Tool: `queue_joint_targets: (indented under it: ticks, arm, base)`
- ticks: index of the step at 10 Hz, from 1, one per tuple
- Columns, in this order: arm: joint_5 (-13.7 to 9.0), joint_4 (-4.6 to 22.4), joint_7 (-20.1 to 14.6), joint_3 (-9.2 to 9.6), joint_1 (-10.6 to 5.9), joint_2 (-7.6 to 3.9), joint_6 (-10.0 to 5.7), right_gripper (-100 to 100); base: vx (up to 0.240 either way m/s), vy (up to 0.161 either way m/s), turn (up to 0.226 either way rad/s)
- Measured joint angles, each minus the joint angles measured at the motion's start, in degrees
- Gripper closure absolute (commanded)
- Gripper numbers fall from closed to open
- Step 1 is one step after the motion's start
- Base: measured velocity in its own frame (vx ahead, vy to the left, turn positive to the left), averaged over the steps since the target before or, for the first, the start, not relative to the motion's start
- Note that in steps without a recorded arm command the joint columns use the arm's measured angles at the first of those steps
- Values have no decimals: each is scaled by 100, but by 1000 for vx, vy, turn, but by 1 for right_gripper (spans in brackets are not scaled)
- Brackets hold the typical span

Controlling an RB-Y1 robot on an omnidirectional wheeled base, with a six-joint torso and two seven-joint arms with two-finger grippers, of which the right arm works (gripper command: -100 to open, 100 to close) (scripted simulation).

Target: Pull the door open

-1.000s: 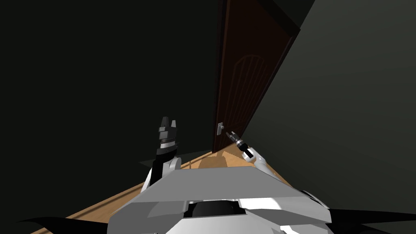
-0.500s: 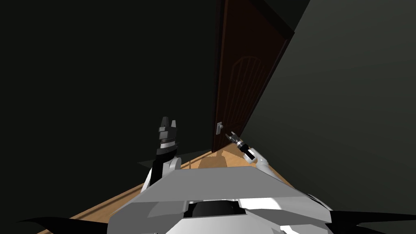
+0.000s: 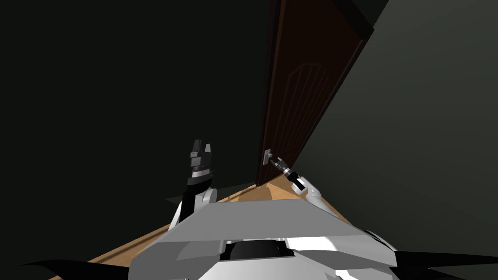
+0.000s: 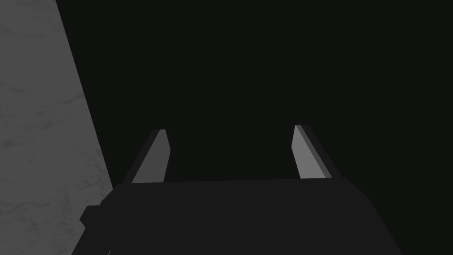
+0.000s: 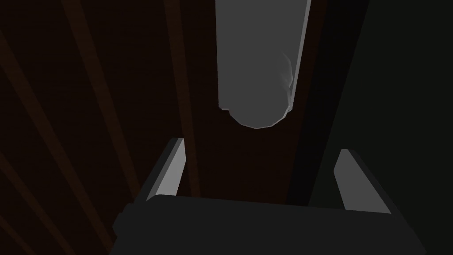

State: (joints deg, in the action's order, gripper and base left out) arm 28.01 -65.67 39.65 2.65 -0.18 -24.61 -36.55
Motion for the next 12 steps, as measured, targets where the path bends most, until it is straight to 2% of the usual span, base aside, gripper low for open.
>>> queue_joint_targets:
  ticks: [3, 4, 10, 12]
  arm:
    - [-32, 90, 32, -89, -50, 8, 19, -100]
    - [-33, 94, 35, -92, -55, 10, 18, 100]
    - [-28, 101, 33, -84, -45, 6, 27, 100]
    - [-239, 91, -149, -54, -60, 19, 75, 100]
  base:
    - [150, 59, 47]
    - [-8, -4, -19]
    - [-20, -12, 19]
    - [-76, -88, 128]
